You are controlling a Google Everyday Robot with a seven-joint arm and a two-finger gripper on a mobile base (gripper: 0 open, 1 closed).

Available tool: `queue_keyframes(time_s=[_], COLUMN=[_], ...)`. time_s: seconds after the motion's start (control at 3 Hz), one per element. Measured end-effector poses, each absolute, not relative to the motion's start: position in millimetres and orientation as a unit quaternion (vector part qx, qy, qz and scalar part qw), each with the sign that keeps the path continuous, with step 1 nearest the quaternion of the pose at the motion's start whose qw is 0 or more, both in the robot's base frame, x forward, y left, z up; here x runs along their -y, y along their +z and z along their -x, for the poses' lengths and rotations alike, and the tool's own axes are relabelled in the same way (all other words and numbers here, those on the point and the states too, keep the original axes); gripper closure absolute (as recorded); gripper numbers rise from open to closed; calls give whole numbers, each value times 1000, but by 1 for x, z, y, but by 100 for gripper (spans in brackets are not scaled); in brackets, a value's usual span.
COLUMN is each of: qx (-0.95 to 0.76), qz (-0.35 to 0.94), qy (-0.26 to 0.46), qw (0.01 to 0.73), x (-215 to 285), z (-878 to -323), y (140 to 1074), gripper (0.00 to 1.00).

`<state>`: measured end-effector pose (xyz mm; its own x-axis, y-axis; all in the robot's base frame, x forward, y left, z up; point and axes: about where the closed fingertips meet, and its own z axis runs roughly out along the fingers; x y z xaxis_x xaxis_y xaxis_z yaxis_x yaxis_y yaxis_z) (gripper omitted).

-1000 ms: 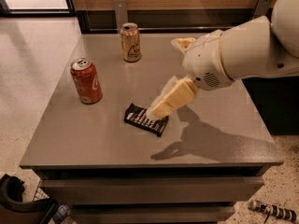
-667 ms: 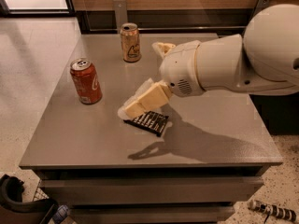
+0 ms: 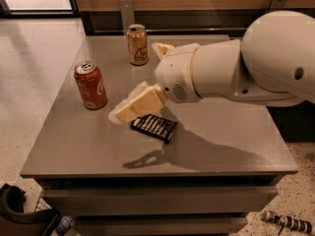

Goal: Knock coke can over

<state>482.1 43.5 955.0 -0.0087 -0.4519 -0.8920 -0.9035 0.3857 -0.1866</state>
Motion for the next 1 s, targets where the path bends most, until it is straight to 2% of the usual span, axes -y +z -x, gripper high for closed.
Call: queue_keyframes(time_s=[1.0], qx=[-654], qz=[435], qy=[324], qw=[527], x=[-86], z=[-563], y=[904], gripper=[0])
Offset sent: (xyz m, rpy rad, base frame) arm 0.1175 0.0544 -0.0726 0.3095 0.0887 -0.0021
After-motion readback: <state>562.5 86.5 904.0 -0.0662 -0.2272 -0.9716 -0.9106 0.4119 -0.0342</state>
